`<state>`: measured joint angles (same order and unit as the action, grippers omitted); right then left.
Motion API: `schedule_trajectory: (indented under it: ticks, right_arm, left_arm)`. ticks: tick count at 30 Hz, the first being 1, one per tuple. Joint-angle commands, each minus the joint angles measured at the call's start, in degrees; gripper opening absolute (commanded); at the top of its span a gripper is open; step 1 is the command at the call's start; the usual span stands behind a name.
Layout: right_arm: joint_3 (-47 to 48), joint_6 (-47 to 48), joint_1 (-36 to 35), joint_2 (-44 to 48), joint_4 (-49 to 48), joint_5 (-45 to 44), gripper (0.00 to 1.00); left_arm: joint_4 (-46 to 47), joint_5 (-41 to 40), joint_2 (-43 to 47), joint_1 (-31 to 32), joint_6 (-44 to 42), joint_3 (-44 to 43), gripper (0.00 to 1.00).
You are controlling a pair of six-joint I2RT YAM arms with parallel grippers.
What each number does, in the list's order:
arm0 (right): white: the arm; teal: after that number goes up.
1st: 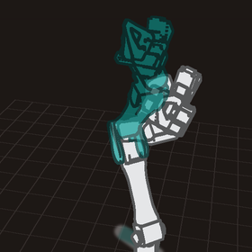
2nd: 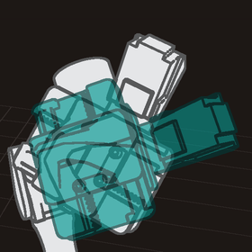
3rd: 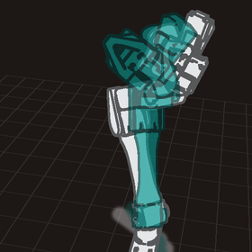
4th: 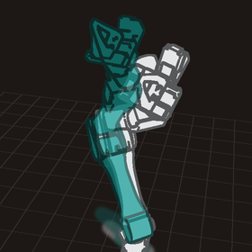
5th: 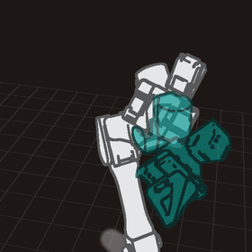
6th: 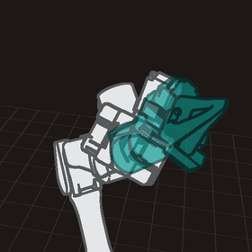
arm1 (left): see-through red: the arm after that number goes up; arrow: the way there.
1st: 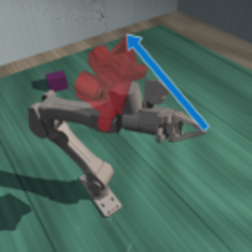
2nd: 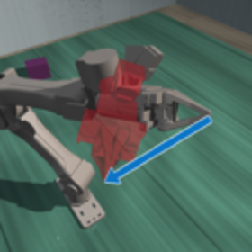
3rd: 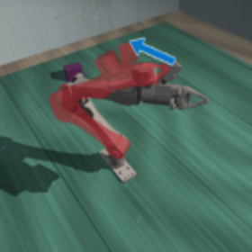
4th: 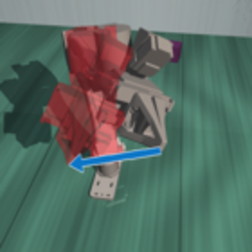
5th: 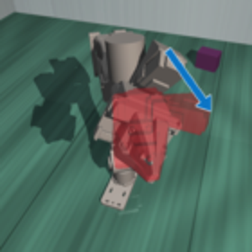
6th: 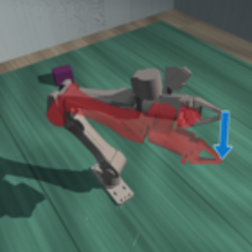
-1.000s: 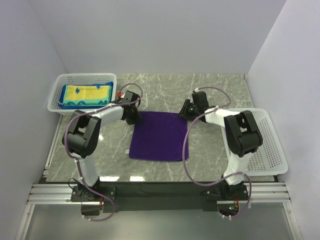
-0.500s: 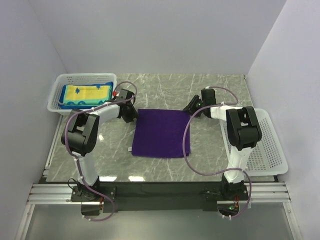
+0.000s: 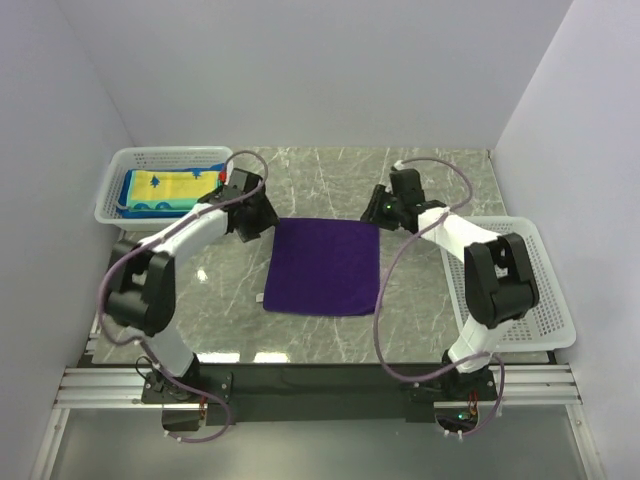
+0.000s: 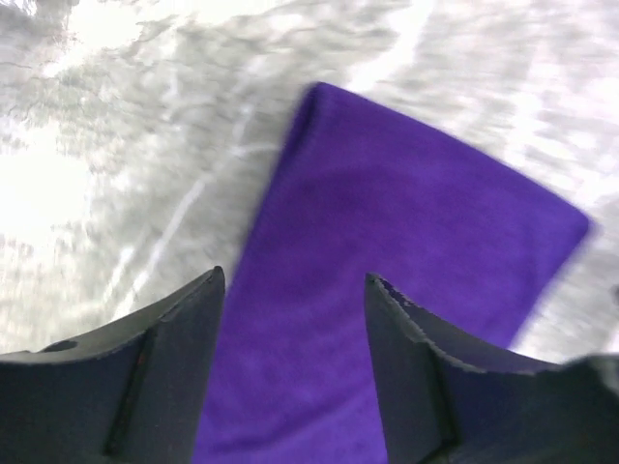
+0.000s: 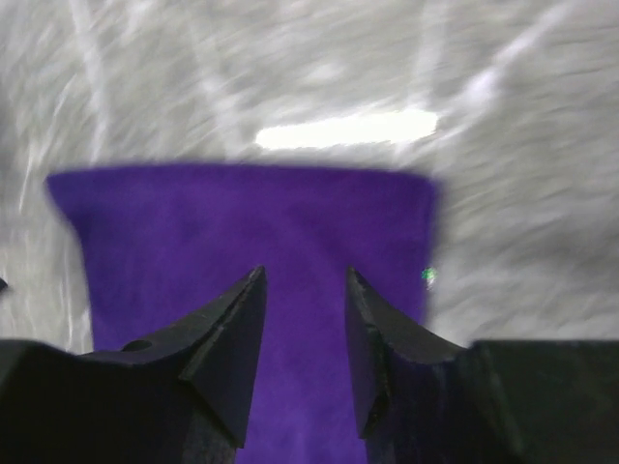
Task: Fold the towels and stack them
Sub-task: Fold the towel
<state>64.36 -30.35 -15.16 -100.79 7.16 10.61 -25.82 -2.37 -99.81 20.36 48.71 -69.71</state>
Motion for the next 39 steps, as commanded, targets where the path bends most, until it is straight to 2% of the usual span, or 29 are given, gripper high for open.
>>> schedule_trajectory:
  ticks: [1,6,10,13,17,20,25,30,35,39]
  right_arm:
    - [1.5,5.5,-5.3,6.0,6.6,-6.3,0.47]
    - [-3.8,7.3,-13.0,11.3,12.3,-12.2,0.52]
    - [-7.7,7.7,-17.8,14.1,15.3,-15.3,0.52]
    - [-10.6,7.1,-20.6,15.6,17.3,-16.3,0.49]
    - [-15.0,5.5,-22.9,17.6,18.2,-16.1,0.43]
    - [-17.4,4.9,-24.0,18.0,17.9,-14.0,0.41]
    - [-20.4,3.3,-26.2,16.4,18.2,-12.5,0.36]
    - [-23.6,1.4,-27.6,16.2,19.9,-11.1,0.35]
    - [-28.0,-1.6,-28.7,19.4,21.7,-10.9,0.35]
    - [-29.9,-2.6,-29.0,22.9,22.9,-8.9,0.36]
  left_arm:
    - [-2.3,-1.8,8.3,1.7,-0.8,1.5,0.66]
    - [-3.4,-6.2,16.2,8.2,-0.5,10.1,0.80]
    - [-4.0,-9.0,18.8,13.2,0.7,14.9,0.84]
    - [-4.6,-10.8,17.5,16.2,0.8,15.7,0.78]
    - [-4.6,-12.6,15.3,18.7,1.3,16.4,0.63]
    - [-3.4,-12.2,13.6,19.0,1.4,17.8,0.57]
    - [-2.1,-10.6,9.4,19.1,2.1,20.1,0.54]
    - [-0.8,-5.5,9.7,19.5,4.3,26.5,0.52]
    - [-0.5,-1.1,15.6,21.7,9.5,34.9,0.53]
    - [-1.7,0.1,22.1,23.8,13.3,38.2,0.54]
